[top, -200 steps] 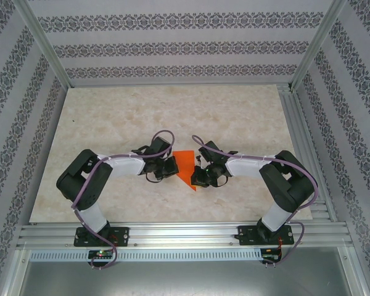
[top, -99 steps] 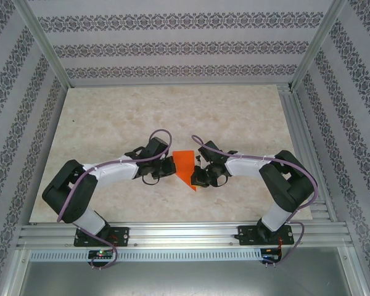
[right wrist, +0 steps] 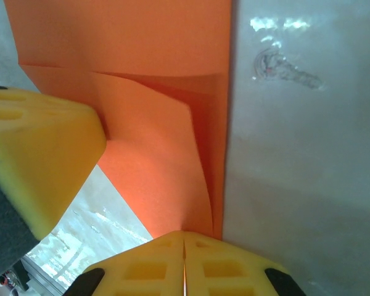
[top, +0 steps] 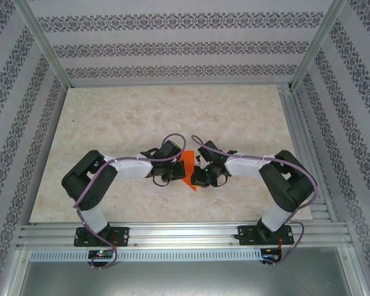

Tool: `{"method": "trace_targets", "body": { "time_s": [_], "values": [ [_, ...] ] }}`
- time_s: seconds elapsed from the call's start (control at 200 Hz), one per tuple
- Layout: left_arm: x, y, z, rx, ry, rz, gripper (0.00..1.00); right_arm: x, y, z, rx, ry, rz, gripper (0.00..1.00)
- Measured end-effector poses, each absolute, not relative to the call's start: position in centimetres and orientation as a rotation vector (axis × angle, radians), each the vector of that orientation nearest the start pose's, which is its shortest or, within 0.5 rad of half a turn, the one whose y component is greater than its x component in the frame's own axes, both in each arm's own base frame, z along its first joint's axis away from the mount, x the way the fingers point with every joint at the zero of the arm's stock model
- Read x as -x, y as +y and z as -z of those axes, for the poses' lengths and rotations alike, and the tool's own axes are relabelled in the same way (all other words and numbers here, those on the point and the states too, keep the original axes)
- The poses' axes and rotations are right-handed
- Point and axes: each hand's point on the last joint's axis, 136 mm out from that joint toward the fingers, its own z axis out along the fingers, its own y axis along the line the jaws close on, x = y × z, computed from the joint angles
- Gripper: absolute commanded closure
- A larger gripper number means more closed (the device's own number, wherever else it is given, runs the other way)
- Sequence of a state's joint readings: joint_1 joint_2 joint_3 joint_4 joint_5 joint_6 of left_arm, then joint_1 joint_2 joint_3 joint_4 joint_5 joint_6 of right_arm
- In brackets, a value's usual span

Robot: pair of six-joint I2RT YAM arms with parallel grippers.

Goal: Fold a paper plane with a square sheet of paper (fold left side to right side)
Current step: Third fold the triangle at the center of the table.

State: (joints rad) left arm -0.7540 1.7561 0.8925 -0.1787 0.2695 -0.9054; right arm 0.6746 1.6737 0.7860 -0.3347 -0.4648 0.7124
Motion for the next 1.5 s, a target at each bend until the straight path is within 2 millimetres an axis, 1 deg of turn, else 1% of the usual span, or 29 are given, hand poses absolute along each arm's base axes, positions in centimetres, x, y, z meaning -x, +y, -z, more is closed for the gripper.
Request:
{"method": "trace_targets", "body": {
  "time_s": [0.125,0.335,0.525,0.61,0.704,0.844,1.029,1.179,1.369,1.504],
  "values": [
    [-25.7,-30.3,-1.8,0.113,2.860,0.831,0.94,-20.6,26.4,-1.2,0.075,3.033,-0.869,0.92],
    [-25.9,-30.6,-1.8,0.109,2.844,0.846,0.94,-20.0,25.0,-1.8,-0.004,3.051,-0.789,0.92],
    [-26.1,-30.7,-1.8,0.107,2.836,0.854,0.94,-19.1,25.8,-2.2,0.027,3.059,-0.781,0.92],
    [-26.1,-30.7,-1.8,0.107,2.836,0.854,0.94,-19.5,26.4,-2.4,0.034,3.056,-0.787,0.92],
    [-26.1,-30.7,-1.8,0.106,2.836,0.853,0.94,-19.8,26.7,-2.1,0.033,3.061,-0.775,0.92],
    [-26.1,-30.7,-1.8,0.106,2.836,0.853,0.94,-19.7,26.3,-1.2,0.016,3.080,-0.748,0.92],
    [-26.1,-30.7,-1.8,0.106,2.836,0.853,0.94,-19.7,26.0,-1.1,0.008,3.055,-0.793,0.92],
    [-26.1,-30.7,-1.8,0.106,2.836,0.854,0.94,-19.1,25.2,-1.1,-0.001,3.039,-0.805,0.92],
    [-26.1,-30.7,-1.8,0.105,2.835,0.854,0.94,-18.1,23.3,-1.1,-0.047,3.046,-0.795,0.91],
    [-26.1,-30.7,-1.9,0.097,2.834,0.852,0.85,-17.6,22.2,-1.5,-0.077,3.065,-0.770,0.90]
  ]
}}
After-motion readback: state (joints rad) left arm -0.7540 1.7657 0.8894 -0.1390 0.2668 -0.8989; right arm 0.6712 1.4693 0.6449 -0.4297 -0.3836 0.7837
